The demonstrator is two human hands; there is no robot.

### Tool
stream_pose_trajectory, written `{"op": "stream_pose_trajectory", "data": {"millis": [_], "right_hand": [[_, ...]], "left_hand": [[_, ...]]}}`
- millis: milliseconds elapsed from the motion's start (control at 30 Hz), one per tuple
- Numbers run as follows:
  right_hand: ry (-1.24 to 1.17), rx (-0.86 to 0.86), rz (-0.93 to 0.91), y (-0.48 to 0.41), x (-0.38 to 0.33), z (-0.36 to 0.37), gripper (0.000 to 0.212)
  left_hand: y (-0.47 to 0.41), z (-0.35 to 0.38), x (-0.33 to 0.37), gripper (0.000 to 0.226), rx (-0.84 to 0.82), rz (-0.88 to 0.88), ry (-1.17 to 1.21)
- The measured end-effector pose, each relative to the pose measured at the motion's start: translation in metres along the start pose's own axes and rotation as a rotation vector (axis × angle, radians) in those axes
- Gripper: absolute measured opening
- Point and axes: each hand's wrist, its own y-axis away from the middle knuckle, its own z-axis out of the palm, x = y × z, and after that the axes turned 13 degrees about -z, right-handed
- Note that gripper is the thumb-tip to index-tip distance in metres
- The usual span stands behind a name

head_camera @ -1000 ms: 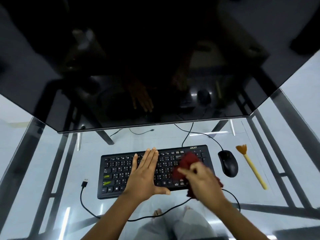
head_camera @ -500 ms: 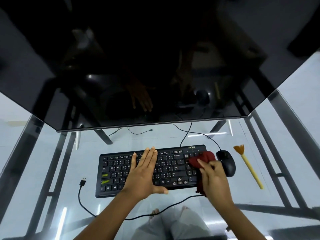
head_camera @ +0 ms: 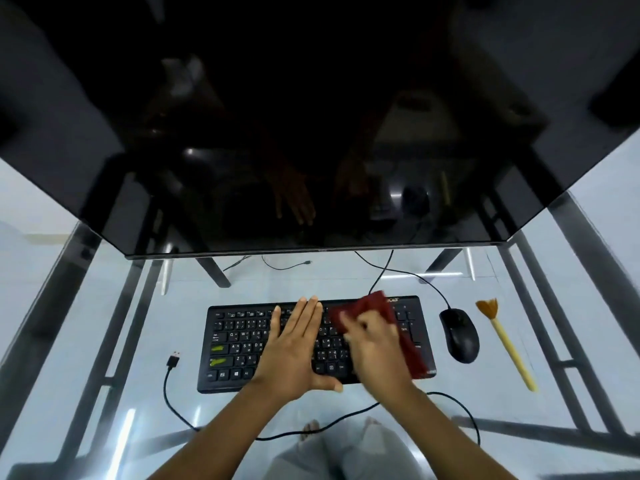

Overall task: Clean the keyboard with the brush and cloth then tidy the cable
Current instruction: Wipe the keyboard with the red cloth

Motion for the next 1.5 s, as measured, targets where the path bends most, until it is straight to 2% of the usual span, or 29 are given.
{"op": "stream_pose_trajectory", "data": {"millis": [67, 133, 167, 267, 333, 400, 433, 467, 533, 600, 667, 733, 800, 833, 867, 900, 933, 967, 1000, 1067, 1100, 1167, 1200, 1233, 1300, 1367, 1400, 1433, 1500], "right_hand": [[0.014, -0.079, -0.220, -0.003, 0.001, -0.007, 0.032], [-0.078, -0.010, -0.097, -0.011, 0.016, -0.028, 0.017], [0.029, 0.060, -0.013, -0.016, 0.028, -0.033, 0.016], [-0.034, 0.109, 0.214, -0.020, 0.037, -0.029, 0.033], [0.062, -0.028, 0.082, -0.015, 0.013, -0.010, 0.044], [0.061, -0.140, -0.211, 0.001, -0.003, 0.002, 0.051], [0.070, -0.145, -0.318, 0.002, 0.000, -0.003, 0.052], [0.070, -0.113, -0.305, 0.002, 0.010, -0.010, 0.048], [0.001, 0.052, 0.016, -0.004, 0.034, -0.028, 0.028], [-0.061, 0.114, 0.340, -0.013, 0.046, -0.034, 0.025], [0.012, 0.074, 0.217, -0.011, 0.034, -0.022, 0.038], [0.003, -0.036, -0.022, 0.008, 0.011, -0.011, 0.056], [0.025, -0.172, -0.262, 0.025, 0.001, -0.016, 0.057], [0.016, -0.176, -0.234, 0.029, 0.008, -0.023, 0.045], [-0.063, -0.129, -0.094, 0.032, 0.017, -0.029, 0.026], [-0.088, -0.039, 0.061, 0.029, 0.027, -0.041, 0.020], [-0.167, 0.072, 0.227, 0.030, 0.042, -0.042, 0.035], [-0.380, 0.178, 0.389, 0.035, 0.050, -0.041, 0.042], [-0.436, 0.209, 0.423, 0.037, 0.050, -0.037, 0.038], [-0.286, 0.146, 0.228, 0.037, 0.027, -0.030, 0.016], [-0.192, 0.025, 0.103, 0.042, 0.010, -0.025, 0.017], [-0.020, -0.170, -0.227, 0.053, -0.004, -0.020, 0.048], [0.012, -0.230, -0.309, 0.055, 0.003, -0.024, 0.051], [-0.024, -0.240, -0.277, 0.054, 0.014, -0.030, 0.044], [-0.050, -0.143, -0.042, 0.045, 0.038, -0.048, 0.010], [-0.206, -0.029, 0.235, 0.055, 0.050, -0.049, 0.034], [-0.215, -0.015, 0.269, 0.056, 0.044, -0.049, 0.027], [-0.083, -0.037, 0.149, 0.058, 0.036, -0.044, 0.018], [0.034, -0.139, -0.169, 0.073, 0.023, -0.030, 0.062]], "left_hand": [[0.001, 0.001, -0.001, 0.136, -0.003, 0.008, -0.007], [0.001, 0.000, 0.000, 0.136, 0.005, 0.002, 0.001], [0.001, -0.001, 0.000, 0.136, 0.011, 0.000, 0.005], [0.001, 0.000, 0.000, 0.136, 0.015, 0.008, -0.003], [0.000, 0.003, -0.003, 0.136, 0.026, 0.008, -0.001], [-0.001, 0.006, -0.004, 0.136, 0.012, 0.011, -0.005], [-0.001, 0.006, -0.004, 0.136, 0.005, 0.013, -0.007], [-0.001, 0.005, -0.004, 0.136, 0.008, 0.014, -0.009], [-0.001, 0.004, -0.003, 0.136, 0.023, 0.012, -0.010], [0.000, 0.002, -0.003, 0.136, 0.023, 0.014, -0.013], [0.000, 0.002, -0.003, 0.136, 0.012, 0.009, -0.030], [0.000, 0.004, -0.004, 0.136, -0.008, -0.001, -0.038], [0.000, 0.005, -0.004, 0.137, -0.008, 0.009, -0.042], [0.000, 0.004, -0.004, 0.137, -0.004, 0.011, -0.044], [-0.001, 0.003, -0.004, 0.137, 0.000, 0.010, -0.042], [0.000, 0.003, -0.004, 0.137, 0.005, 0.011, -0.038], [0.000, 0.003, -0.004, 0.137, 0.007, 0.013, -0.037], [0.000, 0.003, -0.003, 0.136, 0.006, 0.015, -0.040], [0.000, 0.003, -0.003, 0.136, -0.001, 0.012, -0.046], [0.000, 0.004, -0.003, 0.137, -0.008, -0.002, -0.053], [0.000, 0.005, -0.003, 0.137, -0.010, -0.006, -0.057], [-0.001, 0.005, -0.003, 0.138, -0.020, -0.006, -0.079], [-0.001, 0.006, -0.004, 0.138, -0.023, -0.007, -0.085], [-0.001, 0.005, -0.004, 0.138, -0.021, -0.009, -0.082], [-0.001, 0.002, -0.003, 0.138, -0.004, -0.005, -0.067], [0.000, 0.001, -0.002, 0.137, 0.006, 0.004, -0.068], [0.001, 0.001, -0.002, 0.137, 0.010, 0.002, -0.070], [0.001, 0.002, -0.001, 0.137, 0.018, -0.002, -0.070], [0.001, 0.001, -0.001, 0.137, 0.024, -0.010, -0.060]]}}
